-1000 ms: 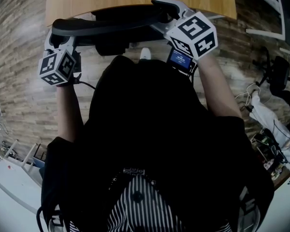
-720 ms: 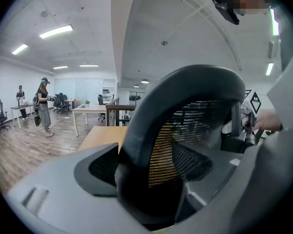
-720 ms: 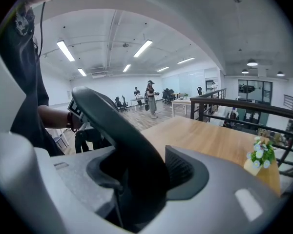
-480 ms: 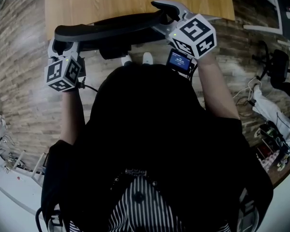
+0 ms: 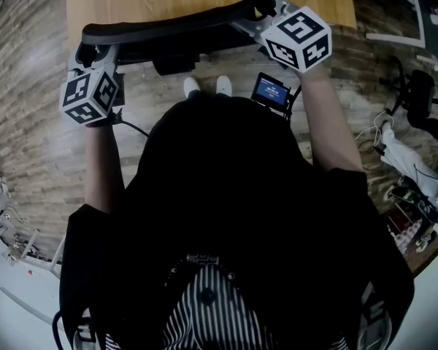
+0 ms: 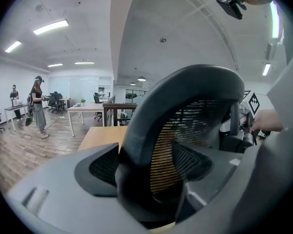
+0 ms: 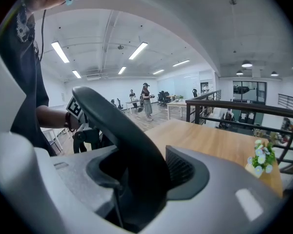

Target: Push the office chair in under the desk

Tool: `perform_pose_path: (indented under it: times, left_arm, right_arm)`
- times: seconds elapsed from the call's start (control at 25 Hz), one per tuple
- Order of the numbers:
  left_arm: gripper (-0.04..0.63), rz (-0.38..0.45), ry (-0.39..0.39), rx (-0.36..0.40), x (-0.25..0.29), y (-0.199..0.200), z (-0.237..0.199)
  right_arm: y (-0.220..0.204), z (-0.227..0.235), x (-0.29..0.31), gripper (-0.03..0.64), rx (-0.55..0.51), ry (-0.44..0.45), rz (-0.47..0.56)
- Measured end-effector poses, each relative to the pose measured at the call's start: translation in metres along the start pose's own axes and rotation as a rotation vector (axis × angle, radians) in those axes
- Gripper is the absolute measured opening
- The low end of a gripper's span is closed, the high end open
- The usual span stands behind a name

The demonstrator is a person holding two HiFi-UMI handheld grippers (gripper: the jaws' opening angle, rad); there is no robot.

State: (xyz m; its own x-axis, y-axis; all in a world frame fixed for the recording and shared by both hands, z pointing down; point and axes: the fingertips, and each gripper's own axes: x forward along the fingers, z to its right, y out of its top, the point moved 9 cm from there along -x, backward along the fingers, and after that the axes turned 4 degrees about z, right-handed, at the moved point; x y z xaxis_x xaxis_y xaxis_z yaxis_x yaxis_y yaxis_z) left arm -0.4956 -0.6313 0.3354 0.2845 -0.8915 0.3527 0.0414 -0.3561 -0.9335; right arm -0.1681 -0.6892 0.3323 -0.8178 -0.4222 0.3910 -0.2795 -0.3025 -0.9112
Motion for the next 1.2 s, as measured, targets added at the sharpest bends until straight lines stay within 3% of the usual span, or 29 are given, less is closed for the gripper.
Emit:
perform_pose_path:
  times: [0.32, 0.56, 0.64, 0.72, 0.76, 0.8, 0.96, 1.2]
  left_arm:
    - [0.341, -0.005, -0.016, 0.028, -0.006, 0.002, -0.001]
    - [0.343, 0.029, -0.022, -0.052, -0.035, 0.005, 0.008]
    - [0.284, 0.048, -0.086, -0.044, -0.053, 0.005, 0.020]
    - [0.113, 0.056, -0.207, 0.032, -0.068, 0.007, 0.039]
    - [0.049, 0.058, -0.261, 0.079, -0.073, 0.010, 0.048]
    - [0.025, 0.060, -0.308, 0.112, -0.076, 0.014, 0.058]
    - [0.003, 0.085, -0.464, 0.091, -0.077, 0.035, 0.096]
    - [0.003, 0.114, -0.551, 0.109, -0.069, 0.045, 0.157]
  right_arm:
    - [0.006, -0.005, -0.002, 0.261, 0.036, -0.078, -0.013]
    - [0.001, -0.016, -0.024, 0.279, 0.061, -0.144, -0.001]
    - [-0.005, -0.020, -0.042, 0.279, 0.079, -0.165, 0.005]
    - [-0.010, -0.027, -0.062, 0.230, 0.093, -0.162, 0.005]
    - [-0.012, -0.033, -0.070, 0.110, 0.102, -0.143, 0.007]
    - [-0.011, -0.039, -0.075, 0.025, 0.114, -0.115, 0.014]
    - [-0.001, -0.071, -0.078, 0.000, 0.128, -0.025, 0.065]
    - [0.011, -0.111, -0.080, 0.000, 0.100, 0.101, 0.108]
